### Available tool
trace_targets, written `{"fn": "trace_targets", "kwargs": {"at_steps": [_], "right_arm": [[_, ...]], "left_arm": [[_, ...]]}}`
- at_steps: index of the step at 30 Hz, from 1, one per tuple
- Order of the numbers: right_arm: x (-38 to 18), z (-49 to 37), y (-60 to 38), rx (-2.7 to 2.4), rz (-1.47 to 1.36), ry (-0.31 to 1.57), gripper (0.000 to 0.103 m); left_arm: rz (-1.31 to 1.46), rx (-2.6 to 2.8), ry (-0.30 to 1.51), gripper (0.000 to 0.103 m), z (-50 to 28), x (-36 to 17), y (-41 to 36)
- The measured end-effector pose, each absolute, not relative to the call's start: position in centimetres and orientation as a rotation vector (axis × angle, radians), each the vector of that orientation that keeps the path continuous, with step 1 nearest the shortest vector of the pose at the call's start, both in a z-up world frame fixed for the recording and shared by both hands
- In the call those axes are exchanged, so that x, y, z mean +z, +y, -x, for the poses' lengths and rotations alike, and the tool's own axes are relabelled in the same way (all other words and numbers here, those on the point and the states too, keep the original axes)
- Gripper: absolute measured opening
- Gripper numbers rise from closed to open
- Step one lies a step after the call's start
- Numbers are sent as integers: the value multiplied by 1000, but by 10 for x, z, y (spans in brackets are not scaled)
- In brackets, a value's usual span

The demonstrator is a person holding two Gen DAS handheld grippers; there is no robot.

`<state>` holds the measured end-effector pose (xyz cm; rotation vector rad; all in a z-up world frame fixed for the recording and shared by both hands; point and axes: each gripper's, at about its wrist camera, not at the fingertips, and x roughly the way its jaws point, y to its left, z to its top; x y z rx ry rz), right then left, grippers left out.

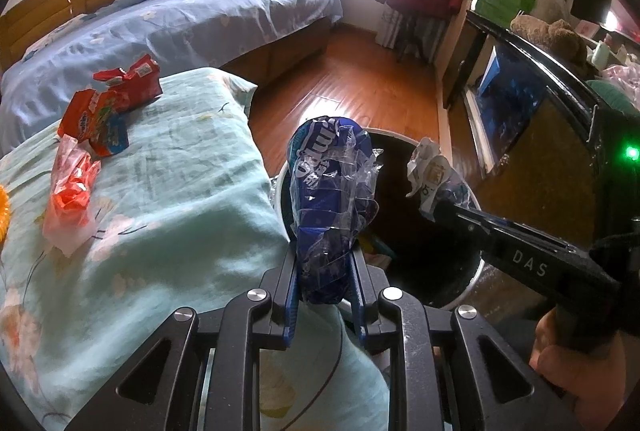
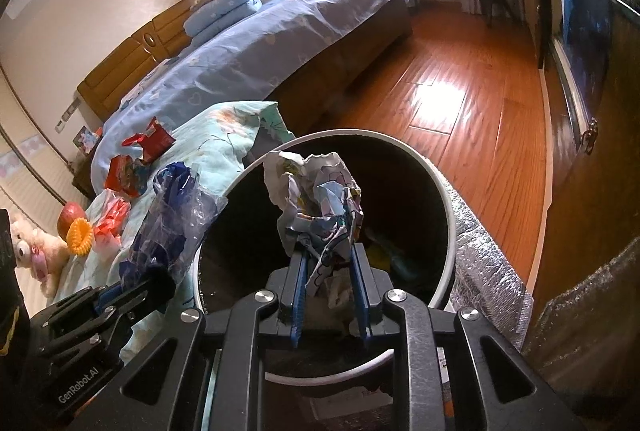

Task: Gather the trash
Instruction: 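Carry the foil wrapper and blue snack bag over the trash bin with both tools, then open both tools to drop the wrapper and snack bag into the bin, then grasp the pink-orange plastic bag with the right tool while the left tool grasps the orange mesh net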

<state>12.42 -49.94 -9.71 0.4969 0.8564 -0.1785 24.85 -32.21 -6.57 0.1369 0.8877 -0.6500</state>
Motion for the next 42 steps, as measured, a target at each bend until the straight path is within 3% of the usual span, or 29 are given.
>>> {"fn": "trace_targets", "kwargs": {"at_steps": [12, 15, 17, 18, 25, 32, 42], "right_arm": [[-96, -128, -503, -192, -491, 863, 26], [-96, -128, -506, -195, -510, 866, 42], [-95, -127, -506, -196, -516, 858, 54], [-94, -127, -505, -195, -515, 855, 54], [-85, -127, -492, -159, -517, 831, 71], [-80, -135, -458, -92, -491, 827, 79], [-79, -152, -397, 26, -443, 845, 81]], "left_arm": [[-133, -669, 892, 26, -248, -67, -327], [-119, -682, 881, 36, -246, -65, -322], [-118, -666, 868, 50, -244, -63, -315], [-115, -655, 861, 56, -243, -62, -311], [-53, -582, 877, 65, -239, -65, -264], [32, -473, 892, 66, -231, -64, -203], [81, -343, 876, 68, -220, -58, -137]]}}
